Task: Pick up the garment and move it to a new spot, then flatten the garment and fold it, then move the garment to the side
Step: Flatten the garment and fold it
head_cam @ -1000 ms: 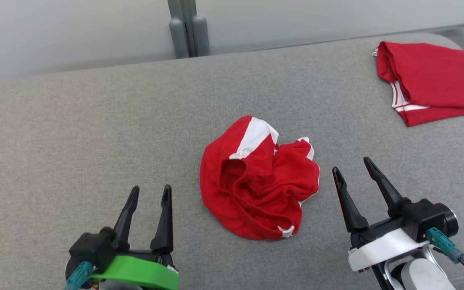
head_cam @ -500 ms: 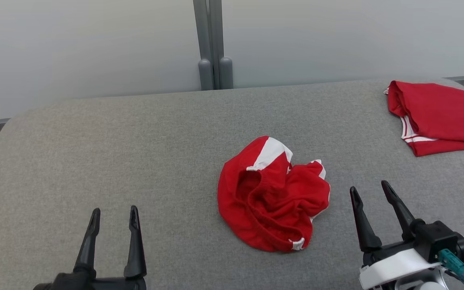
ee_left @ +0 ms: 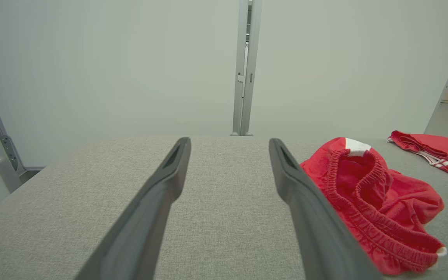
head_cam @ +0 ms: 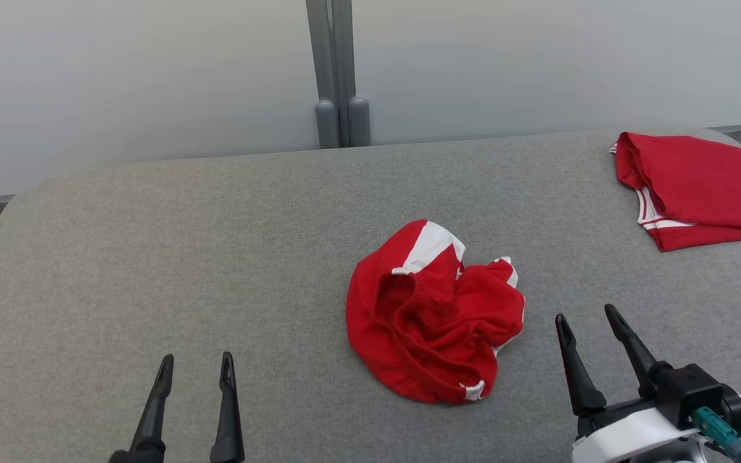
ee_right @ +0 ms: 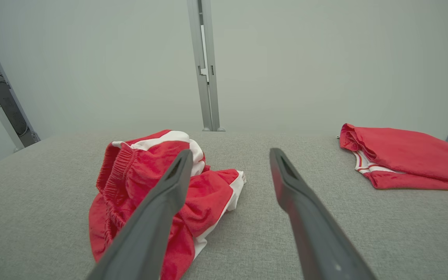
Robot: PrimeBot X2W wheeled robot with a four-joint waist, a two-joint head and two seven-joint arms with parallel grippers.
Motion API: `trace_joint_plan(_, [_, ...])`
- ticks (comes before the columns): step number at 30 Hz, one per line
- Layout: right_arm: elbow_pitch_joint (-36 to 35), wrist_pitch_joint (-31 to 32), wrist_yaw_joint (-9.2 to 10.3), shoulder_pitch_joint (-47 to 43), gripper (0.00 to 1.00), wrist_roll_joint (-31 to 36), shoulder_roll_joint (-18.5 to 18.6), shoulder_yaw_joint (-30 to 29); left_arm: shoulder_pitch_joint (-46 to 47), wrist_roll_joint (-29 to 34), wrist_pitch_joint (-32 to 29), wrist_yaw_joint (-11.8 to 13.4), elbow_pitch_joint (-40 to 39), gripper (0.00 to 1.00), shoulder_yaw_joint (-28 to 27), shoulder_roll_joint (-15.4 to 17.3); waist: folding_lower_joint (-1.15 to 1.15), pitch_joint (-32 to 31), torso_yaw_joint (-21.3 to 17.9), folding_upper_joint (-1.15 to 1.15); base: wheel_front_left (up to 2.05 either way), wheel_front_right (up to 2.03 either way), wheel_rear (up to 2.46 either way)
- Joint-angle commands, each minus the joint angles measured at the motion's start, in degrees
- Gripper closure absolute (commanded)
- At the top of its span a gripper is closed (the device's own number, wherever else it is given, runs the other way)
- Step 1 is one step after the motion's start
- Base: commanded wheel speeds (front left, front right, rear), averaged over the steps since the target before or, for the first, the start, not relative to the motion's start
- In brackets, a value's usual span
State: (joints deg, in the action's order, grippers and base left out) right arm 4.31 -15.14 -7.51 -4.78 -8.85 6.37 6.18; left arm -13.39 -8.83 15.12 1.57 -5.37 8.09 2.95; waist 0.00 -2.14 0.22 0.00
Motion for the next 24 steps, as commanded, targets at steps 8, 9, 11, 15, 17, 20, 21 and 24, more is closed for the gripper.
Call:
trace_joint_plan(8, [0.47, 0.02, 0.06, -0.36, 0.00, -0.24, 0.37, 0.10, 0.28, 1.38, 0.00, 0.84, 0.40, 0.00, 0.93, -0.06, 0.00, 0.00, 0.02, 0.00, 0.00, 0.00, 0.00])
trace_joint_plan(9, [0.52, 0.02, 0.06, -0.34, 0.00, -0.27, 0.37, 0.13, 0.32, 1.65, 0.01, 0.85, 0.53, 0.00, 1.06, -0.07, 0.00, 0.02, 0.04, 0.00, 0.00, 0.00, 0.00])
trace_joint_plan(11, [0.59, 0.02, 0.06, -0.28, 0.00, -0.30, 0.35, 0.18, 0.45, 1.83, 0.00, 0.91, 0.60, 0.00, 1.18, -0.06, 0.00, 0.03, 0.05, 0.00, 0.00, 0.00, 0.00])
trace_joint_plan(15, [0.67, 0.01, 0.06, -0.04, 0.00, -0.41, 0.33, 0.22, 0.65, 2.46, 0.00, 0.78, 0.88, 0.00, 1.41, -0.06, 0.00, 0.06, 0.05, 0.00, 0.00, 0.00, 0.00])
trace_joint_plan(17, [0.75, 0.02, 0.06, 0.06, 0.00, -0.43, 0.28, 0.19, 0.79, 2.76, 0.00, 0.69, 0.96, 0.00, 1.50, -0.06, 0.00, 0.06, 0.04, 0.00, 0.00, 0.00, 0.00])
trace_joint_plan(20, [0.88, 0.01, 0.06, 0.16, 0.00, -0.44, 0.18, 0.19, 0.91, 3.22, 0.00, 0.62, 1.04, 0.00, 1.66, -0.06, 0.00, 0.03, 0.03, 0.00, 0.00, 0.00, 0.00])
trace_joint_plan(21, [0.91, 0.01, 0.06, 0.20, 0.00, -0.44, 0.14, 0.21, 0.92, 3.30, 0.00, 0.61, 1.08, 0.00, 1.70, -0.06, 0.00, 0.02, 0.02, 0.00, 0.00, 0.00, 0.00])
trace_joint_plan(24, [1.05, 0.01, 0.06, 0.30, 0.00, -0.52, 0.05, 0.31, 0.96, 3.81, 0.01, 0.52, 1.22, 0.00, 1.77, -0.06, 0.00, -0.01, -0.04, 0.00, 0.00, 0.00, 0.00])
